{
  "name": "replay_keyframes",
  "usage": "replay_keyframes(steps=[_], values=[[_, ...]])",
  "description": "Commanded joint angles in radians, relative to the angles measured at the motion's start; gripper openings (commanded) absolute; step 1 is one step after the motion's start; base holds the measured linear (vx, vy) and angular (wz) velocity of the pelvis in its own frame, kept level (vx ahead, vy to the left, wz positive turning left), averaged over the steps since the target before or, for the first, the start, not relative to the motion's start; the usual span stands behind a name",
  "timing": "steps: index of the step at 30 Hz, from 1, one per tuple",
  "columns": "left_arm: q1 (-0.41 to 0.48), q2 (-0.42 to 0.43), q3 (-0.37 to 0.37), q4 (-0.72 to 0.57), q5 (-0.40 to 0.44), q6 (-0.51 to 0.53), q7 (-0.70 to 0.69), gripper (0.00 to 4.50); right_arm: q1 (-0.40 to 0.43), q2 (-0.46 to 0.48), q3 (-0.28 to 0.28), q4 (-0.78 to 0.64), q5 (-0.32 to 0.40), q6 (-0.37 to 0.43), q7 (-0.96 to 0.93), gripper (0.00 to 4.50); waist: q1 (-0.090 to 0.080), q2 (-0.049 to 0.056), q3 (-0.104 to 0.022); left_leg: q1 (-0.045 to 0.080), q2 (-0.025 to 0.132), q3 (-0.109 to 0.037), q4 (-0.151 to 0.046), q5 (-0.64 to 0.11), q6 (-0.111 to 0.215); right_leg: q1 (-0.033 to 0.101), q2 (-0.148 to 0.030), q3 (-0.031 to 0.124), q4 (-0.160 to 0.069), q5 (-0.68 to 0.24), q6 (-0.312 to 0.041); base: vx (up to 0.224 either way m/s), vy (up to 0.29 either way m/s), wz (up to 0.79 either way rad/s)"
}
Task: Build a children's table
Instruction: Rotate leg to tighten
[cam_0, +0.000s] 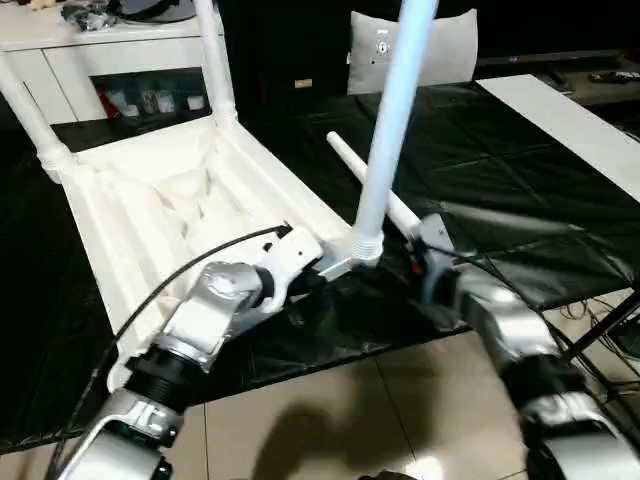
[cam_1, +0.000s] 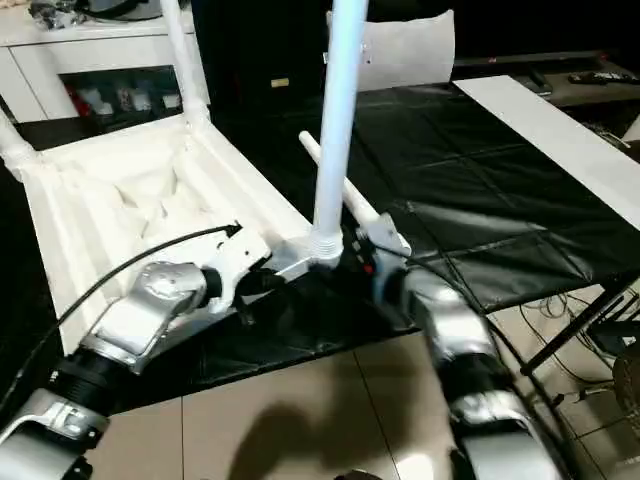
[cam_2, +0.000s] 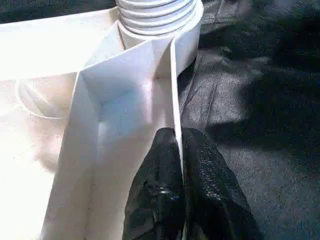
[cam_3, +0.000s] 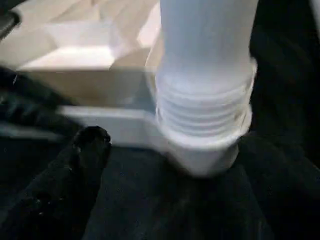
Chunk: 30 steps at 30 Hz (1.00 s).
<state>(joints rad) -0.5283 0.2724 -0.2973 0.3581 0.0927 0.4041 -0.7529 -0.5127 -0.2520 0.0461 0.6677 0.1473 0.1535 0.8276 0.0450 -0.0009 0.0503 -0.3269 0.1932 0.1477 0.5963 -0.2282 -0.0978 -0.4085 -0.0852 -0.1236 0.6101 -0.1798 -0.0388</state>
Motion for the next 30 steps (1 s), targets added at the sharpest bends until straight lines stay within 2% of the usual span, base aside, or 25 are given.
replay_keyframes(steps=[1, 2, 3, 4, 8, 11, 12, 13, 14, 15, 17, 20, 23, 25, 30], values=[[-0.015, 0.034, -0.006, 0.019, 0.007, -0.054, -0.031, 0.00, 0.005, -0.031, -0.003, -0.044, 0.012, -0.002, 0.047, 4.44, 0.010, -0.006, -0.060, -0.028, 0.025, 0.003, -0.065, -0.086, 0.106, 0.070, -0.066, 0.060, -0.090, -0.306, -0.156, 0.000, 0.000, 0.00], [-0.014, 0.047, -0.017, 0.028, 0.014, -0.071, -0.048, 0.00, 0.008, -0.046, -0.006, -0.054, 0.017, -0.009, 0.070, 4.44, 0.010, -0.006, -0.062, -0.029, 0.025, 0.002, -0.065, -0.082, 0.109, 0.071, -0.065, 0.060, -0.089, -0.297, -0.158, 0.000, 0.000, 0.00], [-0.014, 0.062, -0.030, 0.037, 0.021, -0.091, -0.068, 0.00, 0.011, -0.065, -0.007, -0.067, 0.022, -0.013, 0.098, 4.44, 0.013, -0.007, -0.067, -0.033, 0.026, 0.000, -0.061, -0.046, 0.122, 0.073, -0.064, 0.061, -0.080, -0.233, -0.168, 0.000, 0.000, 0.00], [-0.014, 0.072, -0.040, 0.043, 0.024, -0.107, -0.084, 0.00, 0.013, -0.079, -0.005, -0.077, 0.025, -0.018, 0.121, 4.44, 0.013, -0.008, -0.067, -0.034, 0.026, 0.002, -0.060, -0.036, 0.129, 0.073, -0.063, 0.061, -0.078, -0.212, -0.171, 0.000, 0.000, 0.00], [-0.010, 0.111, -0.065, 0.044, 0.012, -0.156, -0.177, 0.00, 0.012, -0.136, 0.011, -0.114, 0.039, -0.011, 0.236, 4.44, 0.021, -0.007, -0.065, -0.031, 0.027, 0.005, -0.058, -0.033, 0.143, 0.069, -0.065, 0.060, -0.078, -0.212, -0.183, 0.000, 0.000, 0.00], [-0.004, 0.143, -0.088, 0.035, -0.002, -0.216, -0.267, 0.00, 0.006, -0.176, 0.044, -0.126, 0.029, -0.033, 0.314, 4.44, 0.026, -0.005, -0.065, -0.030, 0.030, 0.004, -0.059, -0.030, 0.143, 0.068, -0.064, 0.060, -0.075, -0.202, -0.194, 0.000, 0.000, 0.00], [-0.001, 0.153, -0.096, 0.029, -0.007, -0.238, -0.298, 0.00, 0.003, -0.184, 0.056, -0.126, 0.024, -0.040, 0.336, 4.44, 0.027, -0.012, -0.066, -0.029, 0.031, 0.005, -0.058, -0.030, 0.143, 0.068, -0.065, 0.061, -0.074, -0.199, -0.196, 0.000, 0.000, 0.00], [0.000, 0.156, -0.098, 0.028, -0.008, -0.243, -0.306, 0.00, 0.002, -0.186, 0.058, -0.125, 0.023, -0.042, 0.342, 4.44, 0.027, -0.012, -0.066, -0.029, 0.031, 0.005, -0.058, -0.030, 0.143, 0.068, -0.065, 0.061, -0.074, -0.199, -0.196, 0.000, 0.000, 0.00], [0.001, 0.162, -0.104, 0.029, -0.011, -0.264, -0.324, 0.00, 0.001, -0.189, 0.063, -0.126, 0.022, -0.046, 0.352, 4.44, 0.033, -0.007, -0.065, -0.027, 0.034, 0.005, -0.059, -0.028, 0.138, 0.066, -0.066, 0.062, -0.071, -0.195, -0.203, 0.000, 0.000, 0.00], [0.004, 0.168, -0.112, 0.023, -0.018, -0.274, -0.348, 0.00, -0.003, -0.188, 0.068, -0.122, 0.019, -0.056, 0.357, 4.44, 0.036, -0.006, -0.065, -0.025, 0.034, 0.006, -0.059, -0.028, 0.138, 0.065, -0.066, 0.063, -0.072, -0.195, -0.204, 0.000, 0.000, 0.00], [0.012, 0.178, -0.127, 0.003, -0.029, -0.284, -0.396, 0.00, -0.016, -0.178, 0.076, -0.108, 0.013, -0.066, 0.364, 4.44, 0.045, -0.012, -0.065, -0.023, 0.035, 0.008, -0.060, -0.020, 0.130, 0.065, -0.067, 0.064, -0.068, -0.193, -0.204, 0.000, 0.000, 0.00], [0.016, 0.186, -0.143, -0.013, -0.031, -0.295, -0.434, 0.00, -0.034, -0.160, 0.084, -0.082, 0.004, -0.076, 0.365, 4.44, 0.053, -0.008, -0.066, -0.022, 0.038, 0.008, -0.061, -0.014, 0.118, 0.064, -0.069, 0.066, -0.064, -0.177, -0.211, 0.000, 0.000, 0.00], [0.014, 0.188, -0.148, -0.009, -0.030, -0.303, -0.446, 0.00, -0.047, -0.145, 0.088, -0.058, 0.013, -0.079, 0.366, 4.44, 0.059, -0.010, -0.066, -0.021, 0.038, 0.009, -0.062, -0.014, 0.112, 0.064, -0.069, 0.066, -0.062, -0.175, -0.213, 0.000, 0.000, 0.00], [0.011, 0.188, -0.148, -0.004, -0.030, -0.308, -0.452, 0.00, -0.047, -0.140, 0.091, -0.056, 0.023, -0.068, 0.383, 4.17, 0.064, -0.009, -0.066, -0.022, 0.037, 0.010, -0.061, -0.017, 0.110, 0.066, -0.069, 0.067, -0.063, -0.171, -0.208, 0.000, 0.000, 0.00], [0.009, 0.188, -0.147, 0.003, -0.029, -0.315, -0.460, 0.00, -0.041, -0.138, 0.099, -0.066, 0.036, -0.046, 0.413, 3.71, 0.064, -0.011, -0.068, -0.025, 0.035, 0.009, -0.060, -0.003, 0.110, 0.069, -0.068, 0.066, -0.059, -0.155, -0.201, 0.000, 0.000, 0.00]])
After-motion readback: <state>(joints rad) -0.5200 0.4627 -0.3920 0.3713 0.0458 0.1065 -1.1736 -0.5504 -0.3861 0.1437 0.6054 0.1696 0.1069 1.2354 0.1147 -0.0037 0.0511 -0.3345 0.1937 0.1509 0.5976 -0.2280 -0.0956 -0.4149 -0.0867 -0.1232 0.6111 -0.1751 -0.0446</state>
